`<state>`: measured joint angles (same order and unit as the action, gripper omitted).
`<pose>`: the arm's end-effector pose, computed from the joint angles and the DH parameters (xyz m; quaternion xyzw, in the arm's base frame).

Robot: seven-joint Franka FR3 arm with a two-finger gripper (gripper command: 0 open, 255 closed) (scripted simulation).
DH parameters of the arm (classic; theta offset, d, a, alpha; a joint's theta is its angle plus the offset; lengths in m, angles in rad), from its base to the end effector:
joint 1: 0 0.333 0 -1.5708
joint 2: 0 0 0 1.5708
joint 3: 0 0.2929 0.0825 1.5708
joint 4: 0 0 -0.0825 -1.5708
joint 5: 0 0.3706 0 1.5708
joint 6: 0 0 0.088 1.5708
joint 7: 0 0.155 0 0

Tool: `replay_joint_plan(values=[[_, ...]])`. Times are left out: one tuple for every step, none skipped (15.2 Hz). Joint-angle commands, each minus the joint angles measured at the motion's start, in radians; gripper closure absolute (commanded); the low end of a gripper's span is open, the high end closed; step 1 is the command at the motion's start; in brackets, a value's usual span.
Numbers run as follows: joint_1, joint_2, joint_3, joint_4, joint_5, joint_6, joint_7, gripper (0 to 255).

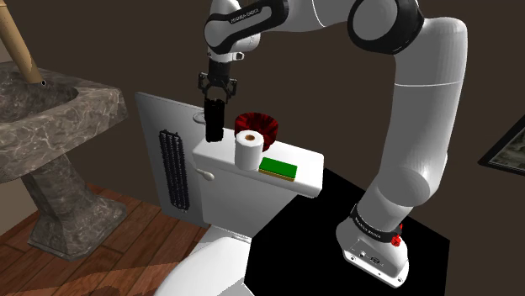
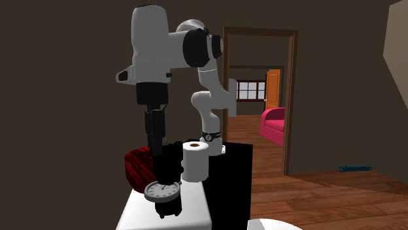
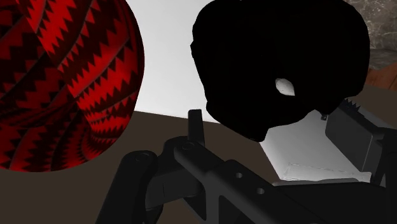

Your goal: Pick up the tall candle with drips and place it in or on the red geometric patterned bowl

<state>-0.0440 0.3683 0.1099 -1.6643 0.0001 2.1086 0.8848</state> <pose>0.6494 0.0379 0.3387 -0.9147 0.4018 -0.0257 0.0353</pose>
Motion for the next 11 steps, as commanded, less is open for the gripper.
replay_joint_plan(values=[[0.0, 0.001, 0.0, 0.0, 0.0, 0.0, 0.0, 255], [0.0, 0.0, 0.0, -0.001, 0.0, 0.0, 0.0, 255], [0.0, 0.0, 0.0, -0.001, 0.0, 0.0, 0.0, 255], [0.0, -0.004, 0.001, 0.006, 0.001, -0.011, 0.0, 255], [0.0, -0.008, 0.001, 0.014, 0.001, -0.023, 0.0, 255], [0.0, -0.012, 0.001, 0.022, 0.002, -0.035, 0.0, 255], [0.0, -0.016, 0.001, 0.03, 0.002, -0.047, 0.0, 255], [0.0, -0.019, 0.001, 0.039, 0.002, -0.059, 0.001, 255], [0.0, -0.022, 0.002, 0.048, 0.002, -0.071, 0.001, 255], [0.0, -0.026, 0.002, 0.057, 0.003, -0.083, 0.001, 255], [0.0, -0.028, 0.002, 0.067, 0.003, -0.096, 0.001, 255]])
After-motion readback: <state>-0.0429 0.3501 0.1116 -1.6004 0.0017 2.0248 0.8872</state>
